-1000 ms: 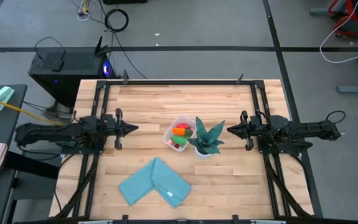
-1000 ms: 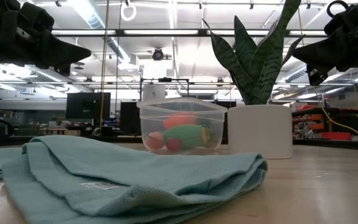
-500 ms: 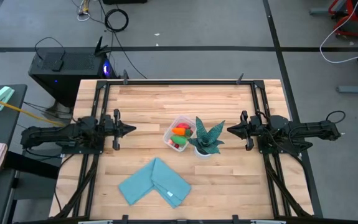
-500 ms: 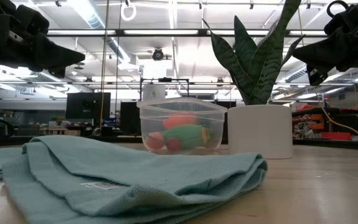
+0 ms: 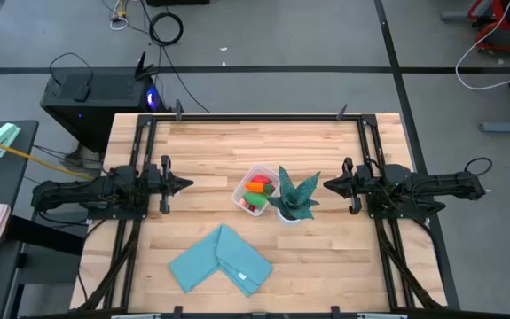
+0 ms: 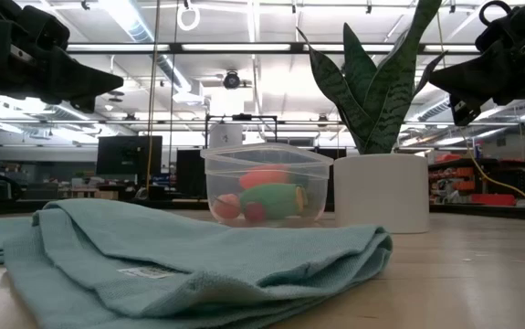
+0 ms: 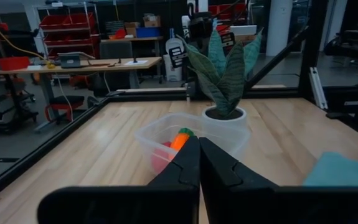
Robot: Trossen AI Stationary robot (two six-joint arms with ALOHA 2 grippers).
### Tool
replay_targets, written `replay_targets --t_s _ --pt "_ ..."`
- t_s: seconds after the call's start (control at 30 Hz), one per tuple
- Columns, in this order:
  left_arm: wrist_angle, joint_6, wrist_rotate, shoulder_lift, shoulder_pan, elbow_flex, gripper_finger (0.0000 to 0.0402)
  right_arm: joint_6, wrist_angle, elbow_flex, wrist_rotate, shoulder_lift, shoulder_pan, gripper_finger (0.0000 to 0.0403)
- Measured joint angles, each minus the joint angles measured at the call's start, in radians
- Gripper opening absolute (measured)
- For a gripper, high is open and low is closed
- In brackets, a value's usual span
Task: Pick and placing Produce into tupperware
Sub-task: Return to Home Position
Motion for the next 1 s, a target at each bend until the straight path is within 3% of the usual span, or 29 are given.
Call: replay_targets --t_s 0.67,1.0 --pt "-0.011 0.032 0.027 0.002 0.000 0.000 0.0007 0.000 0.000 0.000 0.000 0.000 0.000 0.0025" --pt "-0.008 0.034 0.028 0.002 0.000 -0.001 0.0043 0.000 0.000 0.000 0.000 0.000 0.000 0.0025"
